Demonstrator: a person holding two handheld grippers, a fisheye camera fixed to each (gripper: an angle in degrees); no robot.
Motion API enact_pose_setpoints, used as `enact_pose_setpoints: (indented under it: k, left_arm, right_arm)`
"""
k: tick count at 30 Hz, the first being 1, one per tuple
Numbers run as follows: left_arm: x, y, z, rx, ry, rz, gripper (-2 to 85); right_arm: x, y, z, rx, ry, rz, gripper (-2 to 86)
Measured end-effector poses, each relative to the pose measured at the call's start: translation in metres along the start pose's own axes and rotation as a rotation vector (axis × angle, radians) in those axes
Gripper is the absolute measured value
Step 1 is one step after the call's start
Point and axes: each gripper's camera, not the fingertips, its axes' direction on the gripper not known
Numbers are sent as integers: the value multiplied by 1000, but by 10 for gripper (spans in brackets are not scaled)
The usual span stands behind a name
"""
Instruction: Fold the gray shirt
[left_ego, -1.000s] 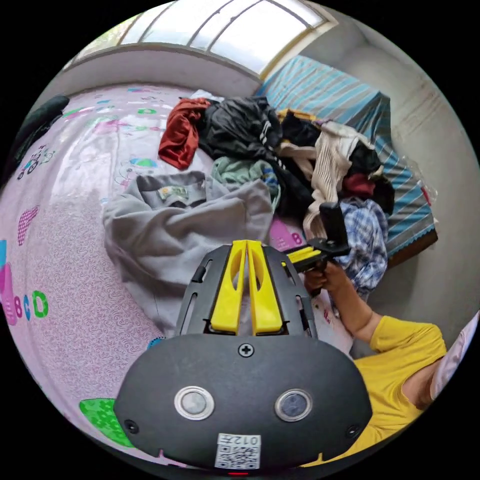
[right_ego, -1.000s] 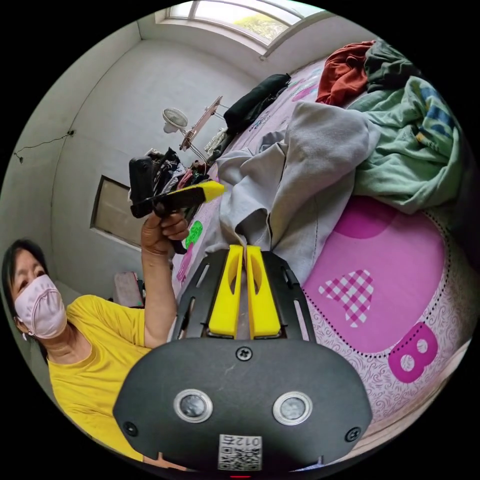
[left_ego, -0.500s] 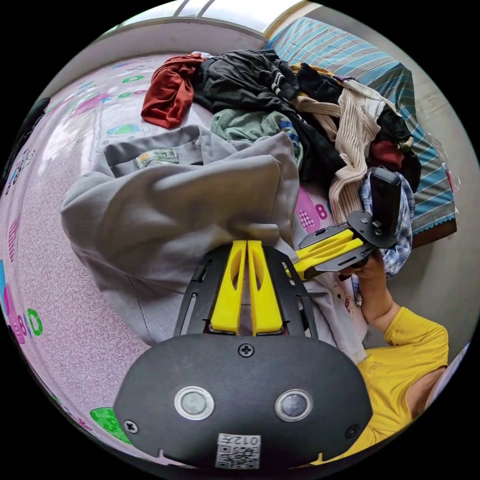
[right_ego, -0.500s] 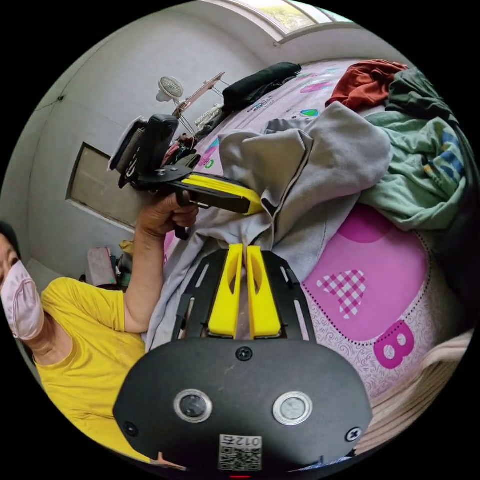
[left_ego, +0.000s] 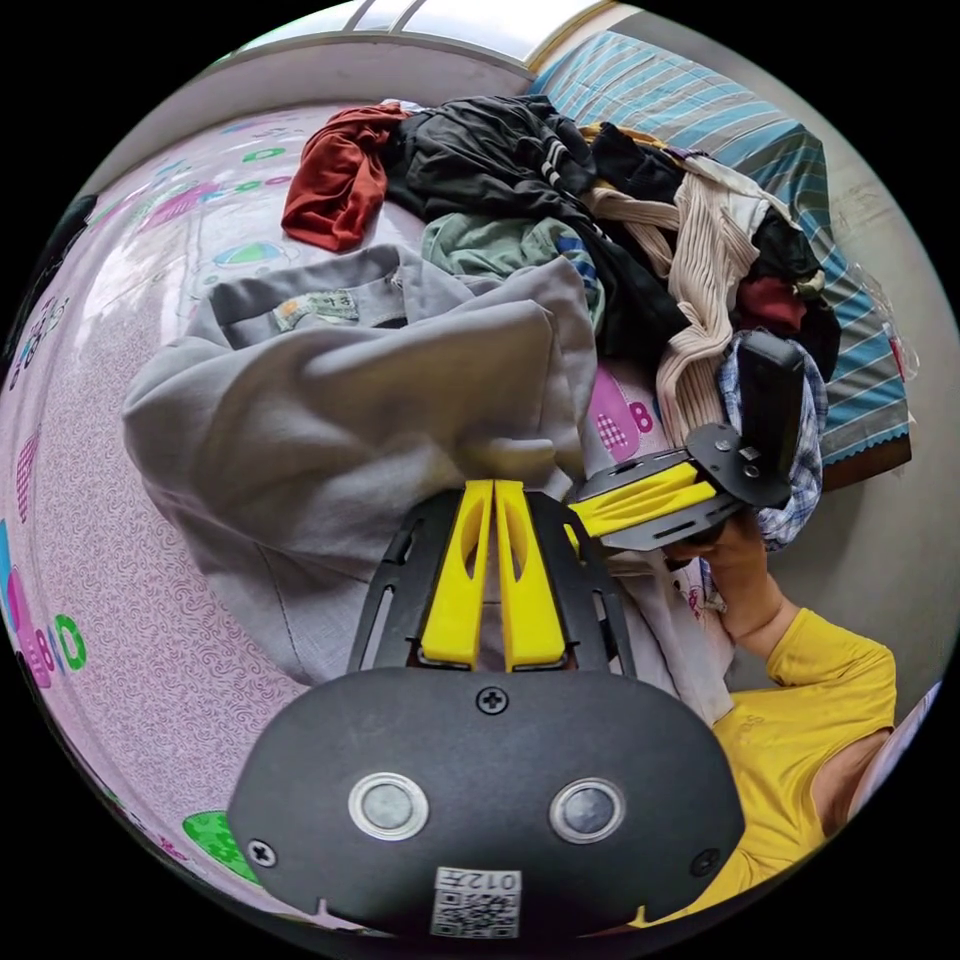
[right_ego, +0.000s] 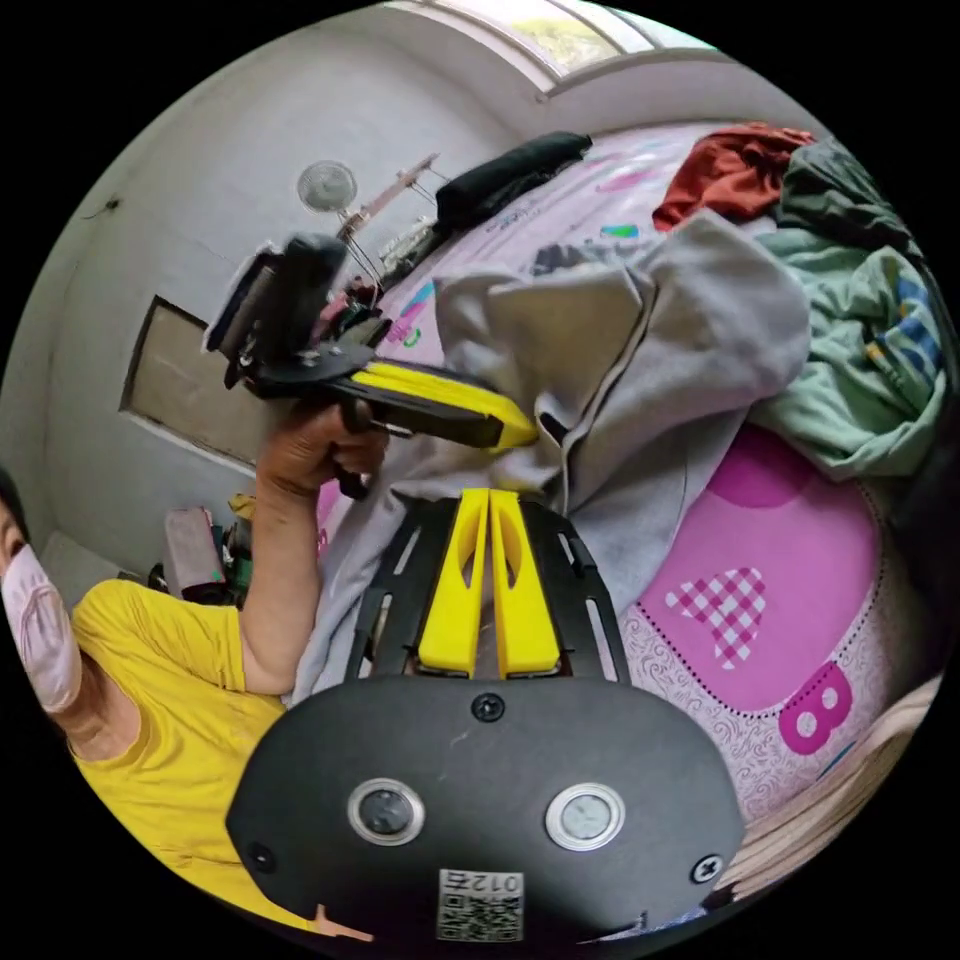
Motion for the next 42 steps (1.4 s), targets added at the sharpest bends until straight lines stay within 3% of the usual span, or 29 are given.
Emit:
enact_pose_setpoints:
  k: [3,6,12,18,21,26,28,31,36,38,42]
  left_arm:
    - [7,2,-13,24,-65,13,5]
    - [16,6,-23,79,103,130,4]
    - [8,-1,8,-87,55,96,4]
    - [6,-2,11,-91,65,103,4]
    - [4,-1,12,-88,77,100,4]
    - [1,0,13,-83,85,101,4]
    - [0,1,14,-82,89,100,4]
    - [-2,2,14,-78,96,101,4]
    - [-5,4,15,-79,111,98,5]
    - [-6,5,15,-79,118,95,4]
    - [-9,7,15,-78,127,90,4]
  right_arm:
    - [-3,-3,1,-10,-4,7,6]
    - [-8,-4,2,-4,-5,2,6]
    - [-13,-2,-9,6,-55,12,7]
    - [-43,-8,-72,340,78,-35,7]
    - [-47,-50,-53,233,106,-54,6]
    - [-51,-105,3,26,455,-45,4]
    - [-40,-114,18,-59,503,-21,2]
    - [-35,-121,14,-44,441,13,2]
    - [-71,-123,-5,63,515,-65,6]
    - [-100,-128,-14,153,430,-186,7]
    - [-106,-159,1,100,238,-224,7]
